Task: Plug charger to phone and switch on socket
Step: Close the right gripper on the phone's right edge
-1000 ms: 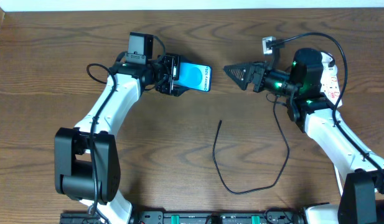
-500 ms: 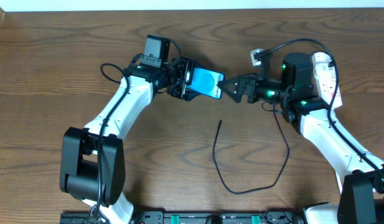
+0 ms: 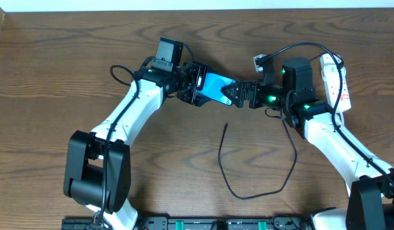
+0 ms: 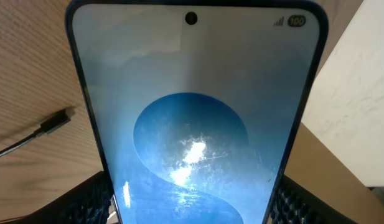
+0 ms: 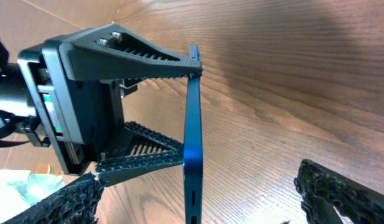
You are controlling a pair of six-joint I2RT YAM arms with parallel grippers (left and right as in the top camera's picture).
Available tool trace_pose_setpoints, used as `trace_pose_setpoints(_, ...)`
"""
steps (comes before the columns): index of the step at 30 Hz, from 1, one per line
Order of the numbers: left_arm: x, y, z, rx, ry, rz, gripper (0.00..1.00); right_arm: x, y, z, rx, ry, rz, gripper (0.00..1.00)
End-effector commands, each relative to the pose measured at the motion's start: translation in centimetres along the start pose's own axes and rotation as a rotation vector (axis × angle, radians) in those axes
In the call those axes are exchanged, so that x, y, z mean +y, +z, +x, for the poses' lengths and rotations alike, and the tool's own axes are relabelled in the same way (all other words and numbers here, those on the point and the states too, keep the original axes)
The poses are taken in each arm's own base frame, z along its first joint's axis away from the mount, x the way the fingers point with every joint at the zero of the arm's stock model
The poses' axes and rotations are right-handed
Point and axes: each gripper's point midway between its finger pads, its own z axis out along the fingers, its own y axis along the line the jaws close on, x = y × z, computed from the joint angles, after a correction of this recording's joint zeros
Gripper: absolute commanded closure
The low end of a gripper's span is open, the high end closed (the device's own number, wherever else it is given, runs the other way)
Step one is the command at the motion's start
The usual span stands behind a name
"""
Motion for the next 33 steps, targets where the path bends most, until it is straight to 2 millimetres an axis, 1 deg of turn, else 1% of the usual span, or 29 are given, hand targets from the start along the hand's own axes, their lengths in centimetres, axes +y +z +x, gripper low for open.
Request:
trace_pose_setpoints(1,-0.8,-0.5,1.6,0.019,0.052,0.021,0.93,0.0,0.1,-0.4,-0.009,-0.019,0.03,0.02)
trace_pose_setpoints(7,-0.9,-0.1,2.4,0.031,0.066,0.025,0.93,0.3,0.7,0.1,0.001,-0.029,0.05,0.01)
trace_pose_setpoints(14,-0.9,0.0,3.0,0.049,0.035,0.024,0.93,0.0,1.0,0.3,-0.004,-0.033,0.088,0.04)
trace_pose_setpoints(18,-0.9,0.0,3.4,0.074,0.031,0.022,0.93,-0.1,0.9,0.3,-0.007,-0.033,0.095,0.11)
trace_pose_setpoints(23,-0.9,0.0,3.4,0.074,0.02,0.022,0.93,-0.2,1.0,0.3,-0.008,-0.034,0.1,0.18)
trace_pose_setpoints(27,-0.9,0.0,3.4,0.074,0.016,0.022,0.93,-0.2,1.0,0.3,-0.008,-0.035,0.1,0.2)
trace_pose_setpoints(29,-0.9,0.0,3.4,0.074,0.016,0.022,0.93,-0.1,1.0,0.2,-0.009,-0.034,0.1,0.24)
trace_pose_setpoints(33,-0.9,0.0,3.4,0.074,0.016,0.021,0.93,-0.1,1.0,0.3,-0.007,-0.035,0.098,0.26)
